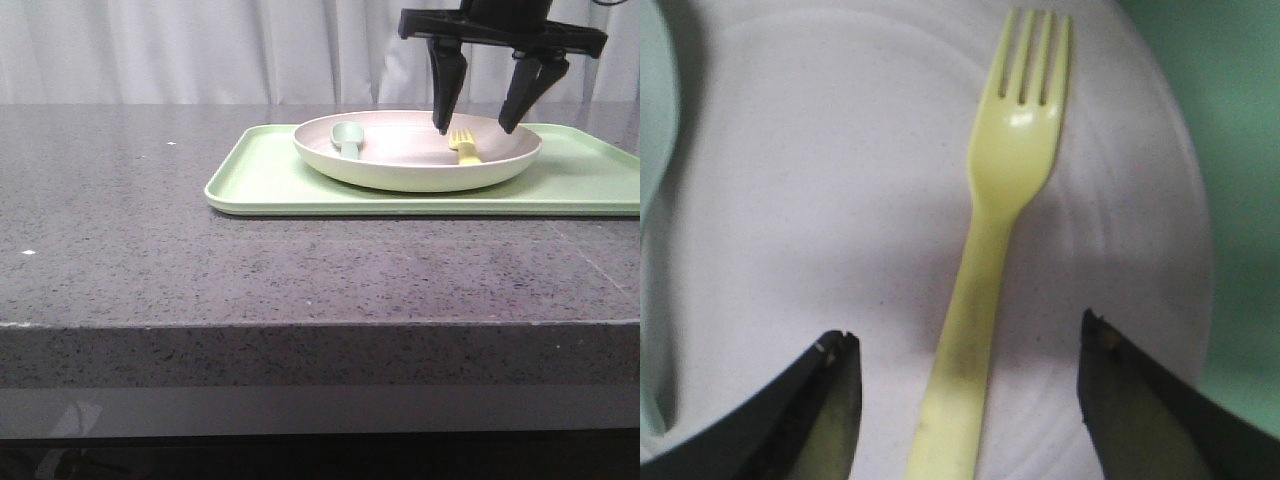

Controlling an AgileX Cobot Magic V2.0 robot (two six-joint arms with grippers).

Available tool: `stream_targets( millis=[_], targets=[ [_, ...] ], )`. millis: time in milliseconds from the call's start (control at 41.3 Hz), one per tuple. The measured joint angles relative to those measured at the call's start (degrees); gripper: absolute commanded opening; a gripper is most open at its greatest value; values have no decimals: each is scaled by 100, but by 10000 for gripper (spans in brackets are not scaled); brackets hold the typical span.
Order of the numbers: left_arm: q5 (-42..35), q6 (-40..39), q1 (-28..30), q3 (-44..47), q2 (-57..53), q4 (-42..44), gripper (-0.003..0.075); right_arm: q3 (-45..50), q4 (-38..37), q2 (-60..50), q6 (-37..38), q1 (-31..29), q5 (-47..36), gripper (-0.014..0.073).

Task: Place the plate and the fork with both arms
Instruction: 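Lower the right gripper around the yellow fork on the plate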

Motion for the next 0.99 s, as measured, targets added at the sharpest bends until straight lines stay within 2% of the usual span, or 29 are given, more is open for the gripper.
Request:
stream_targets(
  millis=[581,993],
  targets=[
    [0,0,0,0,0,0,283,0,189,155,26,-87,-473,486],
    [0,0,0,0,0,0,283,0,189,241,5,-76,-439,486]
  ],
)
